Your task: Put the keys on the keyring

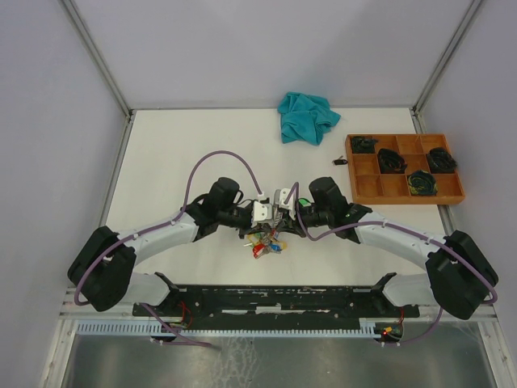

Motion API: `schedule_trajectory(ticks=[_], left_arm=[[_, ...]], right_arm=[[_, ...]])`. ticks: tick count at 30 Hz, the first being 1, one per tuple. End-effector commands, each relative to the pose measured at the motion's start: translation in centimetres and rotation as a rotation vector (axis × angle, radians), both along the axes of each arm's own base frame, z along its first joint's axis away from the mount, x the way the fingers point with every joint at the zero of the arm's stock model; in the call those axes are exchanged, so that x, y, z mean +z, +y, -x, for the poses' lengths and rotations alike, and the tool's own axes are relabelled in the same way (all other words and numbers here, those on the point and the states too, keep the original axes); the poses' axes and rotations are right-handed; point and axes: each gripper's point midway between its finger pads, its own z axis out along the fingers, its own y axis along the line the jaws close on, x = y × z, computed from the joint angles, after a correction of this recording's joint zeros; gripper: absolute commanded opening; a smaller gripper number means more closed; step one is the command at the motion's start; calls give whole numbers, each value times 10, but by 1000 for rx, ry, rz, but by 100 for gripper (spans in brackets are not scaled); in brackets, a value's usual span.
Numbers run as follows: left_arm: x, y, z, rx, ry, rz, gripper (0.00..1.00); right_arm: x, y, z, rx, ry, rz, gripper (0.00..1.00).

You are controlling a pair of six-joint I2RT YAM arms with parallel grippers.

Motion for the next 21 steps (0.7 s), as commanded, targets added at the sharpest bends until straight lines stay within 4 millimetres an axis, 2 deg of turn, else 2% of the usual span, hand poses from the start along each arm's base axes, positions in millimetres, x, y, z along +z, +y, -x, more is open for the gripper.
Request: schedule_trajectory(ticks=[1,11,16,21], left_arm=[[34,-19,-10,11,-17,88,3],[28,-20,-12,18,-17,40,3],[28,-18,-10,7,-39,41,3],[28,-17,-8,4,-48,54,3]], right_arm=[[43,25,1,109,-108,-109,1],[38,30,1,134,-75,-80,1],[35,28,0,131,-69,-67,11],[34,17,0,101,-101,-43,20]])
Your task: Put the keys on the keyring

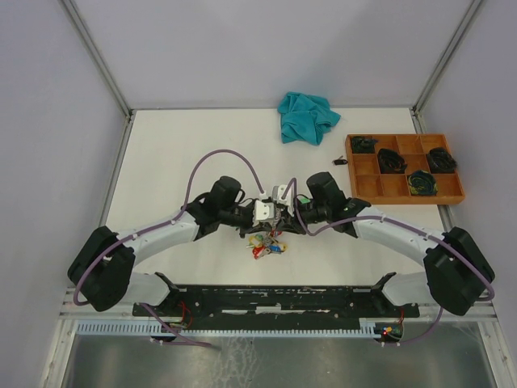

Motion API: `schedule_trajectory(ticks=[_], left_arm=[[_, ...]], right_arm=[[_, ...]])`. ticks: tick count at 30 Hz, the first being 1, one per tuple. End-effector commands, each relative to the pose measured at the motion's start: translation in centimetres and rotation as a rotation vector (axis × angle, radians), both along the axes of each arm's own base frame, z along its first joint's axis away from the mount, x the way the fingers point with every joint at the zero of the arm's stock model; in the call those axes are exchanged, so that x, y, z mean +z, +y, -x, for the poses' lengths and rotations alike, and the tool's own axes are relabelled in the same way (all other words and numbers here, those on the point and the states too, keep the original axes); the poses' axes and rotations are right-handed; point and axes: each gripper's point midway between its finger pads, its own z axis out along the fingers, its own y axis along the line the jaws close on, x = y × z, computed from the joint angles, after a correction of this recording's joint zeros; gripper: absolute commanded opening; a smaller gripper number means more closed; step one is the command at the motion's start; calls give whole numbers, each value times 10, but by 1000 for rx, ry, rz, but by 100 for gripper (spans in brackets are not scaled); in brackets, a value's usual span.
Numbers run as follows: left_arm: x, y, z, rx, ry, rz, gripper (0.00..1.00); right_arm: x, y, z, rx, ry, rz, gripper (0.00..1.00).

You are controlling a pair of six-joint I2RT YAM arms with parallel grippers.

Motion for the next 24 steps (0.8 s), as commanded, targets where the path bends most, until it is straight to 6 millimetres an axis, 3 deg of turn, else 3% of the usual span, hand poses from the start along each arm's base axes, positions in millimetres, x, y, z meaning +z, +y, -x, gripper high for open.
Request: schedule_trajectory(ticks=[1,10,15,24], left_arm=[[26,-17,-7,-10,-52,78,3],[25,-16,-8,-4,-55,84,3],[26,-17,-7,-9,-55,89,3],[27,-17,-6,-11,-50,97,3]], right_arm=[[31,15,3,90,-147,-70,20],[27,-5,6,30,-145,-57,33],[20,-16,4,-14,-144,-49,34],[17,-18,5,-41,-139,-82,34]])
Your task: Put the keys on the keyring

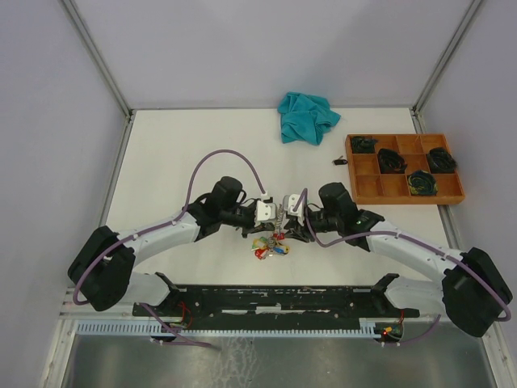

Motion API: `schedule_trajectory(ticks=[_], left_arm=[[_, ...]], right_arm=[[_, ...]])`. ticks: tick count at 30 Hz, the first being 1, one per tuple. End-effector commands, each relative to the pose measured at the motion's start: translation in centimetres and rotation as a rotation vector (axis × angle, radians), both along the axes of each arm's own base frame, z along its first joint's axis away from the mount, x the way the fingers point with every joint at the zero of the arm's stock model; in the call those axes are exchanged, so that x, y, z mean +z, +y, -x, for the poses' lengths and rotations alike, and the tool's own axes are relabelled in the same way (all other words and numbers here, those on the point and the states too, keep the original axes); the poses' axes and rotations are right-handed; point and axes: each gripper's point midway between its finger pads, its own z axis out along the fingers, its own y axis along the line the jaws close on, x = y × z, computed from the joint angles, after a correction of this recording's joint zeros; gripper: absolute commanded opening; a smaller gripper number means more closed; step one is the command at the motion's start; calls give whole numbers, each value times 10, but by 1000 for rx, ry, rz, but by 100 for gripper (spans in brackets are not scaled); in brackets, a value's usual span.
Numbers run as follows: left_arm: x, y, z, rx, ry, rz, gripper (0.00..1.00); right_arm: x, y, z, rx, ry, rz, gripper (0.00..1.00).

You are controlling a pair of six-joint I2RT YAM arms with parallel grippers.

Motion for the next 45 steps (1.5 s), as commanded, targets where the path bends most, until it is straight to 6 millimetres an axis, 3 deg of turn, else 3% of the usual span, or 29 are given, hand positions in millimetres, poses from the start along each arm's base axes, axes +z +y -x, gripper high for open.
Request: schedule_trajectory(ticks=[1,15,23,45], left_arm=[[21,-9,-6,2,-22,71,3],[24,-11,-3,-12,-20,82,3],[24,-11,-3,-11,-19,84,3],[15,-9,-6,4,-9,8,3]], right_arm=[[15,7,-9,-14,-55,-77,34],[15,13,-19,-36,-65,-99,25],[16,16,-15,-8,-47,-105,1],[37,27,-21,22,-39,-122,1]])
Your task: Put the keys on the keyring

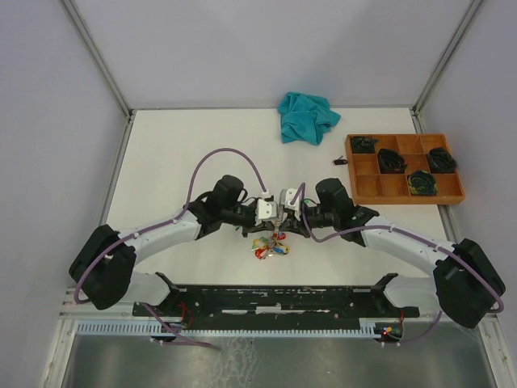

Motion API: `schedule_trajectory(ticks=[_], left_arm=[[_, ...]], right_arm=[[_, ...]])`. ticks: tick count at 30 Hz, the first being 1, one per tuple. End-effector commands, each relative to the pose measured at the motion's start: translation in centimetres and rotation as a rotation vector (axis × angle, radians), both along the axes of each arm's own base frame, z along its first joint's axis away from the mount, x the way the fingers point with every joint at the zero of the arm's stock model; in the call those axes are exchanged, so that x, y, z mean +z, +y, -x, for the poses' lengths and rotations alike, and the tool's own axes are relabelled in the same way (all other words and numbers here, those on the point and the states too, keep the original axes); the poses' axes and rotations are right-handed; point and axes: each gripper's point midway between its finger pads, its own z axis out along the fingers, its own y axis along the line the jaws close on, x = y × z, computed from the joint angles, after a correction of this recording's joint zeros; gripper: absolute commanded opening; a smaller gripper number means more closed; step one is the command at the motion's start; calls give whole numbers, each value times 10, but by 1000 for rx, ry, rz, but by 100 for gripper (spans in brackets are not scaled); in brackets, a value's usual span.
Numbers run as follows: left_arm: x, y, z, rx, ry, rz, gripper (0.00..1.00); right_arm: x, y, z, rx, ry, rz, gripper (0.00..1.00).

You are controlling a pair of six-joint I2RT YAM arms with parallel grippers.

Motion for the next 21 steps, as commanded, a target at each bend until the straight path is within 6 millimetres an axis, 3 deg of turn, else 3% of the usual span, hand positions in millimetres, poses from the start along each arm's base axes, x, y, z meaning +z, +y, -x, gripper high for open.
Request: schedule_trajectory(ticks=[1,21], left_arm=[[16,-9,-6,3,-34,20,3],[8,-11,-6,21,-71,-50,3]], right_arm=[[34,15,-12,23,-57,-78,1],[32,24,-15,59,14,-37,1]])
